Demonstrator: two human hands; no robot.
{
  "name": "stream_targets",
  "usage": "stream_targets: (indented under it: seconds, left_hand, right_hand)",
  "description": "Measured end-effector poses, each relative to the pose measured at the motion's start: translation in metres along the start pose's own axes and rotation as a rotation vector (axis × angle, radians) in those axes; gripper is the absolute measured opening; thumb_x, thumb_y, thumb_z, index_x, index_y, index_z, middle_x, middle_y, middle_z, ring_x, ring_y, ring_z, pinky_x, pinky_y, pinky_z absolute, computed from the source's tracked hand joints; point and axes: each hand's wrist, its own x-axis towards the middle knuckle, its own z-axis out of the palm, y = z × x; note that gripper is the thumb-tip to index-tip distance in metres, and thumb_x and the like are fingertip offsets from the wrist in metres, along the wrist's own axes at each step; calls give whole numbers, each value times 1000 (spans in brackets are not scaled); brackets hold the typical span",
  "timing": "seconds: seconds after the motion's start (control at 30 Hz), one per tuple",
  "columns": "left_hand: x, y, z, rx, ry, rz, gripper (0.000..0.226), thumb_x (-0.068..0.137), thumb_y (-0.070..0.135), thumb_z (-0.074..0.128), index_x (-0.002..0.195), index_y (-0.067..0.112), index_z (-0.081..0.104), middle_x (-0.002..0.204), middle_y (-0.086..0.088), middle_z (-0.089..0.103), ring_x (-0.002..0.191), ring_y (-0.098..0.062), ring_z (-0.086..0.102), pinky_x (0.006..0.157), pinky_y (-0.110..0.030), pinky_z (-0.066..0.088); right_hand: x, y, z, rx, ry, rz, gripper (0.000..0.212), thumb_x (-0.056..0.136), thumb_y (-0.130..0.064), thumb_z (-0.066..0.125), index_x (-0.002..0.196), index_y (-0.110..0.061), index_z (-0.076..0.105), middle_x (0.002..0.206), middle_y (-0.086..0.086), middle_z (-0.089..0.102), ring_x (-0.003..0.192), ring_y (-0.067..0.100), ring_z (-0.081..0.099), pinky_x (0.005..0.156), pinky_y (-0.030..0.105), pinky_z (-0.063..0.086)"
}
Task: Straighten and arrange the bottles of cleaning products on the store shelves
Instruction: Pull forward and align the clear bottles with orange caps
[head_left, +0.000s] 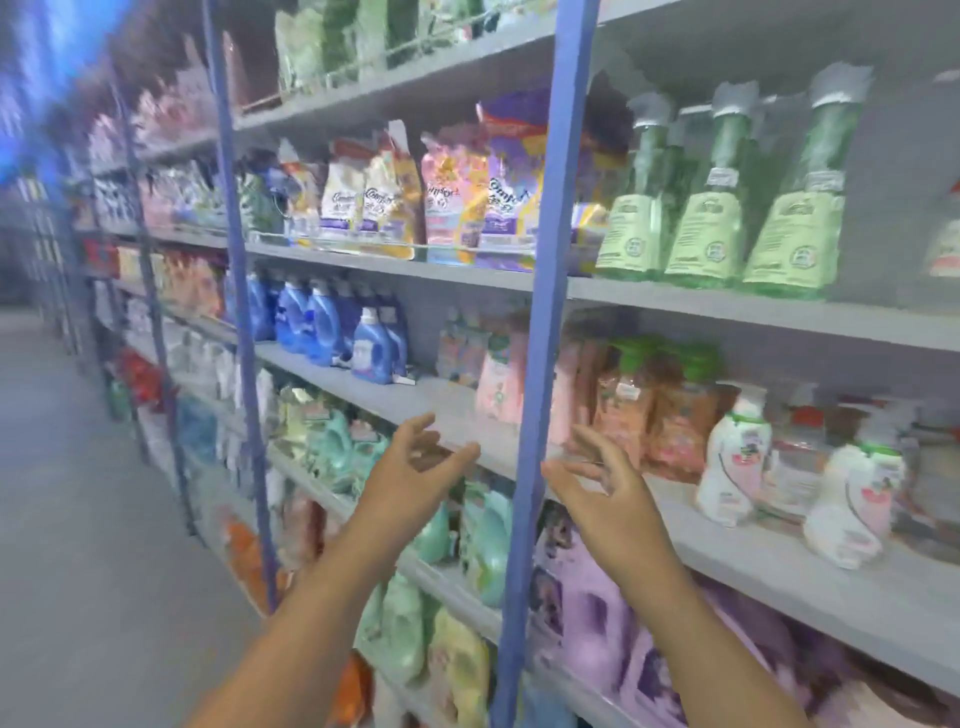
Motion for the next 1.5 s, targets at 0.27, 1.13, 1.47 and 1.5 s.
stream_targets:
  seconds: [0.27,1.13,1.47,1.5]
  left_hand:
    - [107,-62,-94,39,20,-52,69,81,52,80,141,36,49,128,15,59,101,2,63,88,-33,58]
    - [549,-181,-28,150,-228,-109,40,84,39,73,117,18,60,113,2,66,114,-24,63,88,-31,44]
    - [619,-188,1,195,-551,-271,47,105,14,54,67,19,28,147,-22,52,136,-32,52,91,-29,44]
    - [618,-177,-4,201,-567,-266,47,105,10,54,66,19,29,148,-24,51,137,-32,51,94,-29,44]
  right_hand:
    - [83,27,142,-11,-1,39,45,92,-30,75,133,-31,56,128,-14,62,116,8,63,101,33,52]
    - [470,172,309,-320,460,386,34,83,-42,70,106,-17,66,105,8,71,94,26,67,70,28,49]
    - [549,215,322,-434,548,458,61,63,-61,72,104,-16,66,101,0,74,88,14,72,80,35,60]
    - [551,221,322,-437,553,449,64,61,-61,68,108,-19,66,103,1,75,91,15,73,82,36,60]
